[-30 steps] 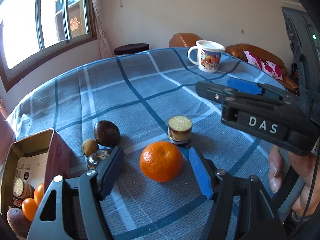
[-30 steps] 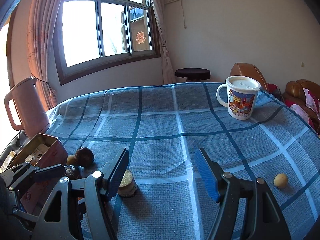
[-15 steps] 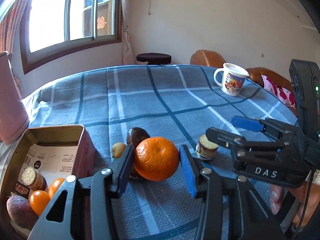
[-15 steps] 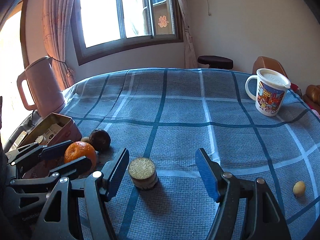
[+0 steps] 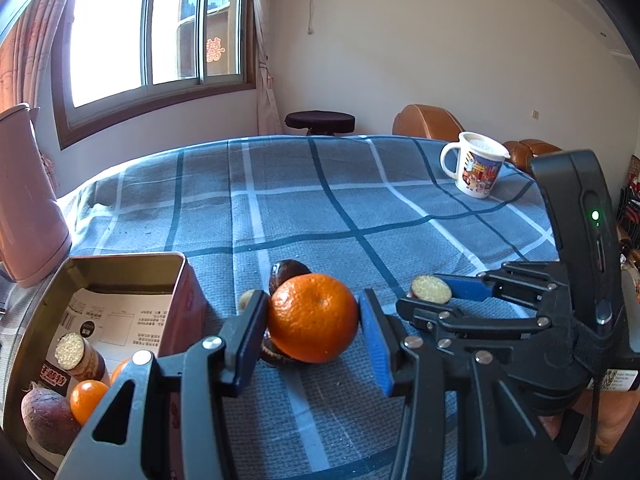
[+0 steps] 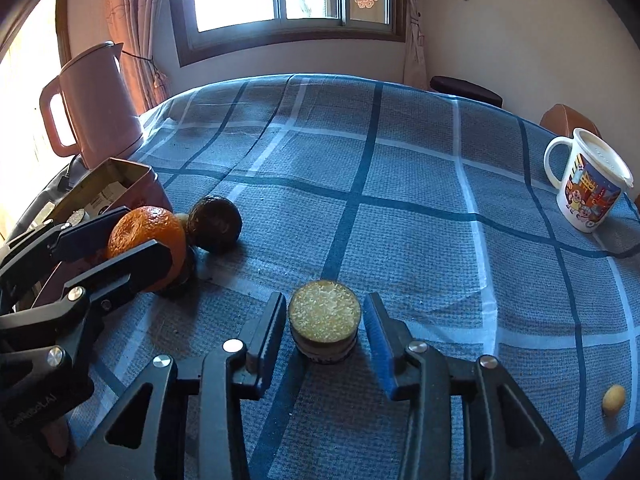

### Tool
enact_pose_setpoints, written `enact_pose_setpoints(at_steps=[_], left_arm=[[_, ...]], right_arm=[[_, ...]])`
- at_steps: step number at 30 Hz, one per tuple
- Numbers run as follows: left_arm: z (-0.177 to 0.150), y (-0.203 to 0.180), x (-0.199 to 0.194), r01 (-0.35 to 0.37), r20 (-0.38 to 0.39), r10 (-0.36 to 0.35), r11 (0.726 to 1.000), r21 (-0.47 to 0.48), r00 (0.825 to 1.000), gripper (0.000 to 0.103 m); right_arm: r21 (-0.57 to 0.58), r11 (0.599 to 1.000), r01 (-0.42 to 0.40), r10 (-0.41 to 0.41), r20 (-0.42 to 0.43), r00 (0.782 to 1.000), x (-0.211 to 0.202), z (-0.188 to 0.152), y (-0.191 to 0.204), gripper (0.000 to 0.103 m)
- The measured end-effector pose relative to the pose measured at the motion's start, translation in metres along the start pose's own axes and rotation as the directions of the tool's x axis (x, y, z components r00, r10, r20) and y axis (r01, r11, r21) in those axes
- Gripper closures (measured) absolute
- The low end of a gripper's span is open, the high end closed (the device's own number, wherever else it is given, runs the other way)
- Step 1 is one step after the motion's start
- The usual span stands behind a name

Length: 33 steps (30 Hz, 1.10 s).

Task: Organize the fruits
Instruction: 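Lift and carry the orange and tuber piece toward the tin with both tools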

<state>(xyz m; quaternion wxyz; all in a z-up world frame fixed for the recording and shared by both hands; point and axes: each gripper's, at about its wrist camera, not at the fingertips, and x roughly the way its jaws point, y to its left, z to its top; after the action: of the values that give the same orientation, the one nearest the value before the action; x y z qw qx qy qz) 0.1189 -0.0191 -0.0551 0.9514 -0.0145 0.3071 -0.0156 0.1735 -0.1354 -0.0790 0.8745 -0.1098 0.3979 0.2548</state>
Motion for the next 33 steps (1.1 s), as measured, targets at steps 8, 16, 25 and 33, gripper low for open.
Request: enact_pose_setpoints(at_steps=[8, 16, 25, 33], left_arm=[[0.000, 0.001, -0.002, 0.013, 0.010, -0.013, 1.000, -0.003, 1.000, 0.055], [-0.001, 0.001, -0.006, 0.021, 0.028, -0.021, 1.000, 0.002, 0.999, 0.055], [-0.001, -0.001, -0.011, 0.026, 0.058, -0.027, 1.000, 0.012, 0.998, 0.055], [-0.001, -0.003, -0.015, 0.025, 0.076, -0.026, 0.999, 0.020, 0.997, 0.055]], right_arm=[[0.006, 1.000, -0.006, 0.006, 0.050, 0.999, -0.011, -0.001, -0.002, 0.067], [-0.010, 1.000, -0.017, 0.018, 0.116, 0.993, -0.023, -0.002, 0.002, 0.067], [-0.009, 1.000, -0.026, 0.028, 0.183, 0.983, -0.035, -0.003, 0.003, 0.067], [-0.012, 0.999, -0.030, 0.031, 0.232, 0.972, -0.044, -0.005, 0.004, 0.067]])
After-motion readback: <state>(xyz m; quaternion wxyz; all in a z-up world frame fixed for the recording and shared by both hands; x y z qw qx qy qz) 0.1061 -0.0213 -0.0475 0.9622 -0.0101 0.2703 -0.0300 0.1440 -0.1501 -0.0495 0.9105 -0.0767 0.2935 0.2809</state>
